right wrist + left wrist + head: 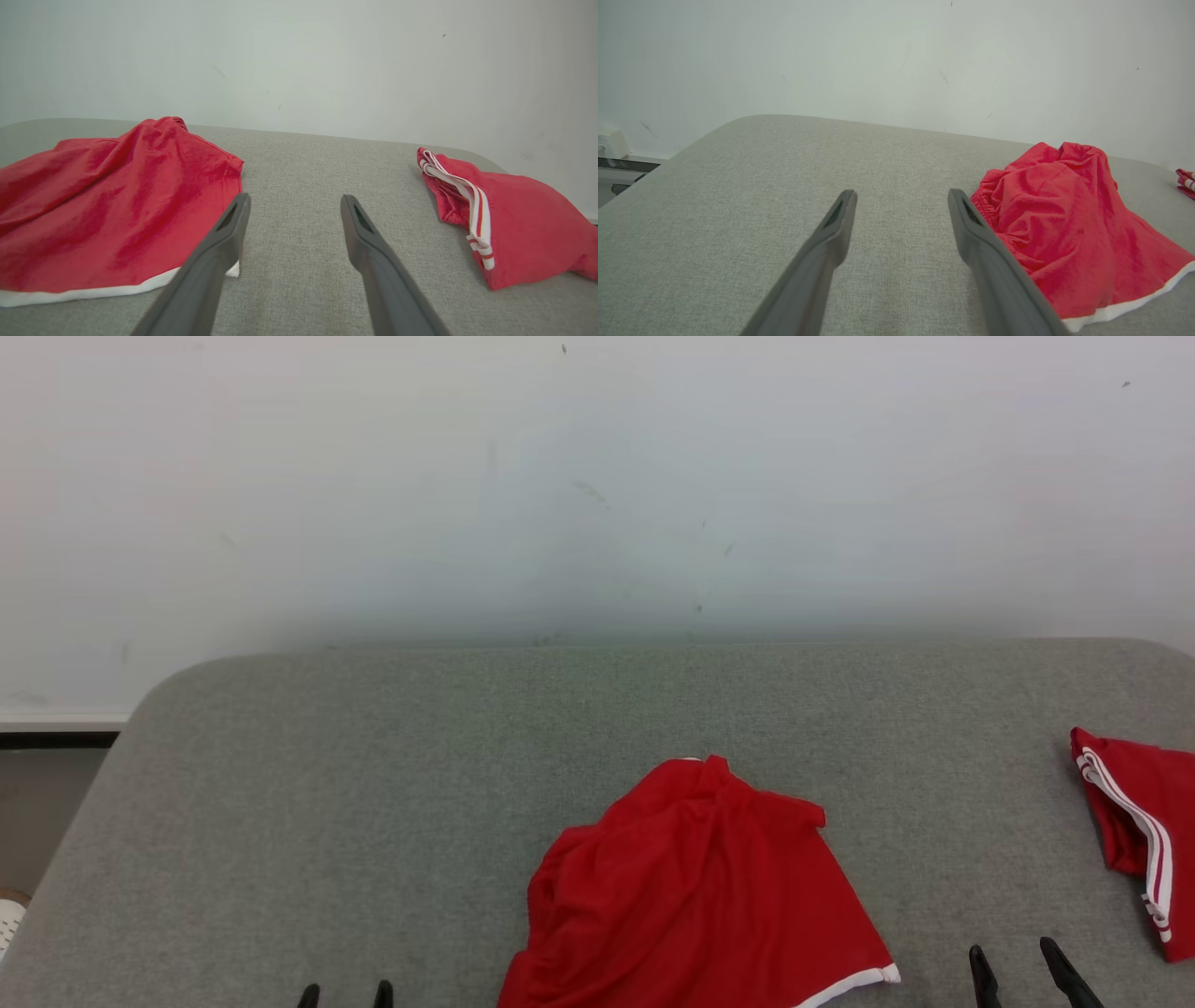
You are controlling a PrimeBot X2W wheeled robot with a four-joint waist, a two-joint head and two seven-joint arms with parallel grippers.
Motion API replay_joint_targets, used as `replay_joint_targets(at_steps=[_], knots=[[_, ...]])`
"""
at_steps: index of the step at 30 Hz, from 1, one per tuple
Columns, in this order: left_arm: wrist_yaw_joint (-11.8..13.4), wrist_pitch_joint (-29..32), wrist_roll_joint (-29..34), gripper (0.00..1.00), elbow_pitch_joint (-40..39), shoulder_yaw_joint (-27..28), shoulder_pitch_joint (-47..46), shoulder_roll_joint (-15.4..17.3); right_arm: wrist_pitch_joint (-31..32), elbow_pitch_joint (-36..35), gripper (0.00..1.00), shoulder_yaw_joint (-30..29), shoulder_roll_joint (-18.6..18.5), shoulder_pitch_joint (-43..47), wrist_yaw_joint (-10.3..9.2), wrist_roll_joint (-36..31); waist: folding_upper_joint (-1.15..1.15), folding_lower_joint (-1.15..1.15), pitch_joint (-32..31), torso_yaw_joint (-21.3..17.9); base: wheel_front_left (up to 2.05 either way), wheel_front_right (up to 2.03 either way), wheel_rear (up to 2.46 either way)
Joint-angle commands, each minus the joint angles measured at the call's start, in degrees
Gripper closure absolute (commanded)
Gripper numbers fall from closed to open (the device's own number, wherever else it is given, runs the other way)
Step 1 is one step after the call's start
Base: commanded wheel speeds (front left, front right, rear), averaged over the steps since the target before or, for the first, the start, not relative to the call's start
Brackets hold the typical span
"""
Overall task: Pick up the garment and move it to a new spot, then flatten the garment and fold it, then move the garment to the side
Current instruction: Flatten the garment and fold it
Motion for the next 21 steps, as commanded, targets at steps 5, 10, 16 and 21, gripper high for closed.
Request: replay_joint_targets(at_steps=[5, 10, 16, 21], knots=[[-0.8, 0.0, 1.3, 0.00, 0.6, 0.8, -0.5, -0.3, 0.1, 0.3, 0.00, 0.1, -0.2, -0.7, -0.16, 0.3, 0.00, 0.00, 0.0, -0.1, 0.00, 0.00, 0.00], [-1.3, 0.0, 1.4, 0.00, 1.1, 1.1, -0.8, -0.4, 0.1, 0.2, 0.00, 0.2, -0.2, -0.6, -0.16, 0.6, 0.00, 0.00, -0.1, -0.1, 0.00, 0.00, 0.00], [-2.9, 0.0, -0.7, 0.00, 2.0, -0.5, -0.7, -0.5, 0.1, -0.4, 0.00, 0.7, -0.3, -1.2, -0.16, 1.3, 0.00, 0.00, 0.0, 0.0, 0.00, 0.00, 0.00], [-5.1, 0.0, -1.8, 0.00, 5.8, -5.8, -2.1, 3.1, 0.2, 1.0, 0.00, 4.9, -3.4, -3.2, -0.16, 4.0, 0.00, 0.00, 0.3, 0.2, 0.00, 0.00, 0.00]])
